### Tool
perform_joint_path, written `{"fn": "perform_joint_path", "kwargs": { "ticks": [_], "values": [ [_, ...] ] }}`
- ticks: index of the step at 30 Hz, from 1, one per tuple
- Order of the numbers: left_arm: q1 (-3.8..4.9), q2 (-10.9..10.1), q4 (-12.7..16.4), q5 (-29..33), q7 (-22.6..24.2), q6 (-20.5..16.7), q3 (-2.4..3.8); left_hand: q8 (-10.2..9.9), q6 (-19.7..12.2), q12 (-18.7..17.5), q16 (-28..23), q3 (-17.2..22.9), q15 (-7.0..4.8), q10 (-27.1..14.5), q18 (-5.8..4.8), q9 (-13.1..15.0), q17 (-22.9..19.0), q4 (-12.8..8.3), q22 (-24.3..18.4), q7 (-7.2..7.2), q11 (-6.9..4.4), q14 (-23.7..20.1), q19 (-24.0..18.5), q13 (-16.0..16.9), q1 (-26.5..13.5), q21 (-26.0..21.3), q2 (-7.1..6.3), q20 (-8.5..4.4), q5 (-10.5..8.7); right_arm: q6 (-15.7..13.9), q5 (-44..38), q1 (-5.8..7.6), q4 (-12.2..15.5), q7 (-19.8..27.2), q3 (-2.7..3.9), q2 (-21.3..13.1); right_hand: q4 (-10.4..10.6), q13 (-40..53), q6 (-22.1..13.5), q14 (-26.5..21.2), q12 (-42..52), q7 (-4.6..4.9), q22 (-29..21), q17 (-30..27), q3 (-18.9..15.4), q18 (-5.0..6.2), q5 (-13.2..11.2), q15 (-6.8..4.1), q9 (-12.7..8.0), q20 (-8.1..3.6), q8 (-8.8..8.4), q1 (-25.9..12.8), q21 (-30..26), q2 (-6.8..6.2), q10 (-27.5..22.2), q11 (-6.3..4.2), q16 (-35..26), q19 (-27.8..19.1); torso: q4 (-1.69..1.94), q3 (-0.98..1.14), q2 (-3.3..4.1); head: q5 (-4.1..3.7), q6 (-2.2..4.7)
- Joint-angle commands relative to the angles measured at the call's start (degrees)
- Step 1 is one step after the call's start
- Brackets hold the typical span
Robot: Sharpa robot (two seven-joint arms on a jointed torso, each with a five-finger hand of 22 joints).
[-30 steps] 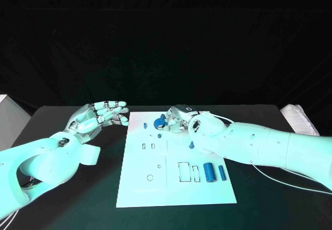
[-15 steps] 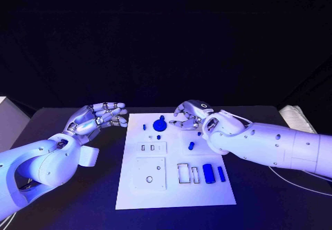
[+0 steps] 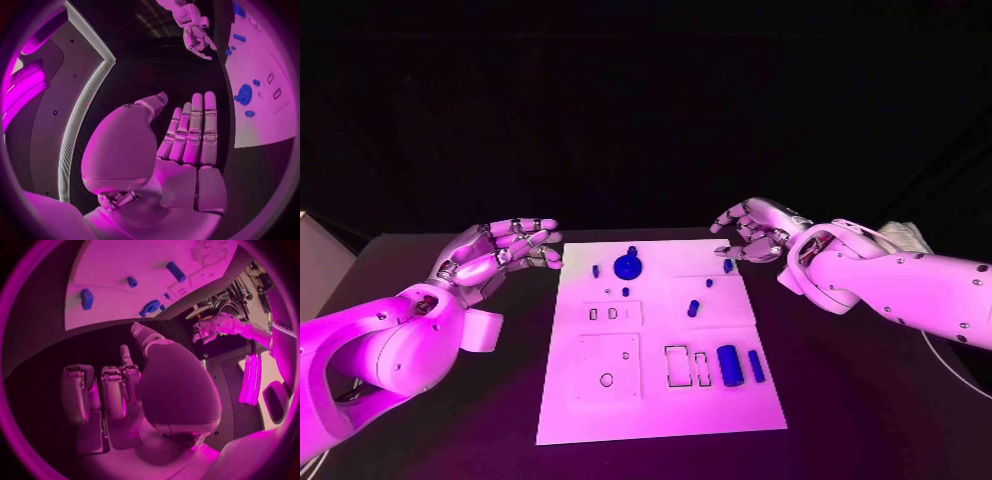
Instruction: Assemble the parts on the task board
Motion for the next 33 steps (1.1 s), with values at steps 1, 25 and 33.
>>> {"fn": "perform_joint_path", "kwargs": {
  "ticks": [1,25,33],
  "values": [
    [0.04,0.16,0.04,-0.16,0.52,1.31,0.03,-0.24,-0.43,-0.25,0.24,-0.14,0.13,-0.40,0.43,0.02,0.09,-0.38,0.10,2.16,0.15,-0.37,-0.40,0.10,-0.27,0.31,0.17,0.04,-0.18,5.35,2.86,-0.38,-1.63,5.08,-0.12,-0.69,-0.54,9.13,-0.49,6.18,-0.43,-0.06,10.88,15.10,0.15,0.56,0.96,0.45,-0.09,0.39,-0.26,0.89,-0.19,-0.02,-0.24,0.28,0.34,2.87,-0.11,0.25,-0.02,0.01,-0.12],
    [0.00,0.59,-0.57,-0.44,0.43,1.65,0.02,-0.24,-0.43,-0.25,0.24,-0.14,0.13,-0.40,0.43,0.02,0.09,-0.38,0.10,2.16,0.15,-0.37,-0.40,0.10,-0.27,0.31,0.17,0.04,-0.18,6.45,0.06,-3.32,-9.59,3.63,-0.30,2.43,-0.14,9.35,-0.88,6.18,-0.16,0.15,11.24,15.10,-0.06,0.45,2.19,0.63,-0.26,0.53,-0.58,0.08,0.15,-0.16,0.03,0.49,0.34,3.15,0.10,0.51,0.12,0.39,-1.07],
    [0.00,0.54,-0.69,-0.46,0.39,1.66,0.02,-0.24,-0.43,-0.25,0.24,-0.14,0.13,-0.40,0.43,0.02,0.09,-0.38,0.10,2.16,0.15,-0.37,-0.40,0.10,-0.27,0.31,0.17,0.04,-0.18,6.45,0.02,-3.85,-10.69,3.01,-0.29,3.78,0.19,9.52,-0.72,6.18,0.05,0.16,11.44,15.10,-0.06,0.38,2.30,0.64,-0.25,0.56,-0.53,-0.31,0.38,0.11,0.23,0.50,0.34,3.32,0.07,0.49,0.12,0.61,-1.18]
  ]
}}
